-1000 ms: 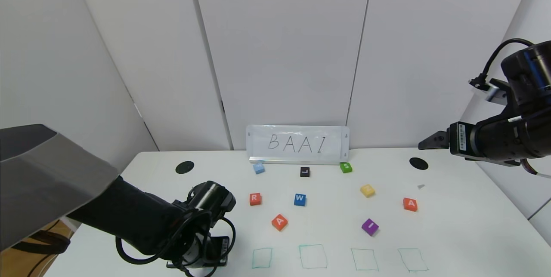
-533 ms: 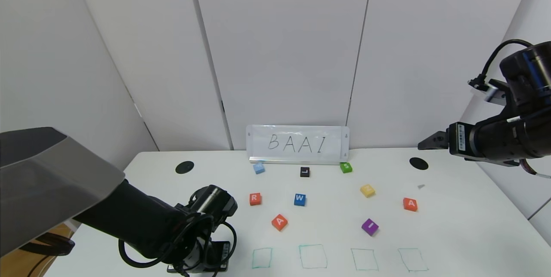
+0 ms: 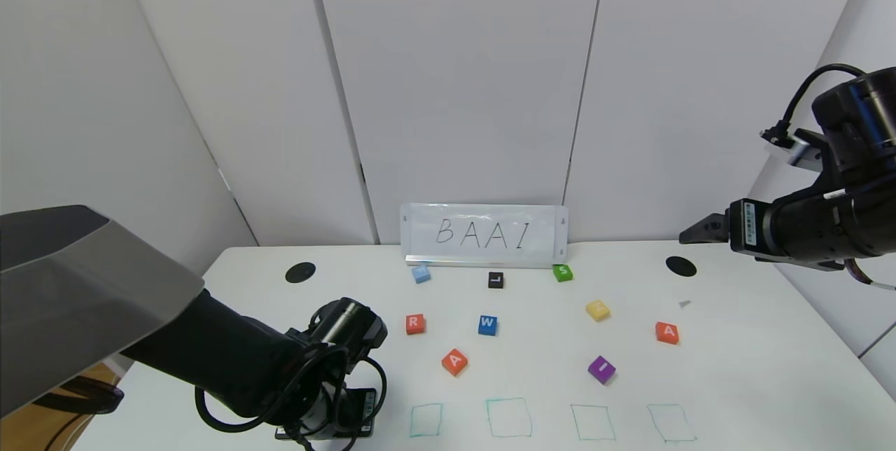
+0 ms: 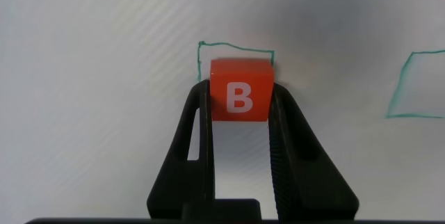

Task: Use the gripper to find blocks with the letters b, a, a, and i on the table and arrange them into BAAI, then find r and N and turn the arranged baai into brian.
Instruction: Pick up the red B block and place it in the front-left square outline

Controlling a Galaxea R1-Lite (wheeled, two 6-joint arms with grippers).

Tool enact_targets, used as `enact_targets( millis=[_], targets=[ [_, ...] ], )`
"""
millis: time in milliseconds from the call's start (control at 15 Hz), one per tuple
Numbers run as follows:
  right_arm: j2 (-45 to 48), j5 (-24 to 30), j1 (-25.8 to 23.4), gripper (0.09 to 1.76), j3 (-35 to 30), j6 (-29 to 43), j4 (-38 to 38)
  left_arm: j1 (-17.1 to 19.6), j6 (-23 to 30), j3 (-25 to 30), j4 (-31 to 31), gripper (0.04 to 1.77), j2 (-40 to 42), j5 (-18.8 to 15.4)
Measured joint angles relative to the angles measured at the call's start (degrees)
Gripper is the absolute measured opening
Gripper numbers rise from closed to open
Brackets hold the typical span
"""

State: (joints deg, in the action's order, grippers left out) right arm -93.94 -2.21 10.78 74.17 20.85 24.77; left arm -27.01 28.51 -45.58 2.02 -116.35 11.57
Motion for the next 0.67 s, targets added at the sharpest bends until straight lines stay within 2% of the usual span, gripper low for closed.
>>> enact_targets(
  millis=[667],
  targets=[
    [-0.16,0.00,0.00,1.71,0.00,0.00,0.00,0.06,0.02,0.24,0.07,0.51,0.00,-0.02]
  ],
)
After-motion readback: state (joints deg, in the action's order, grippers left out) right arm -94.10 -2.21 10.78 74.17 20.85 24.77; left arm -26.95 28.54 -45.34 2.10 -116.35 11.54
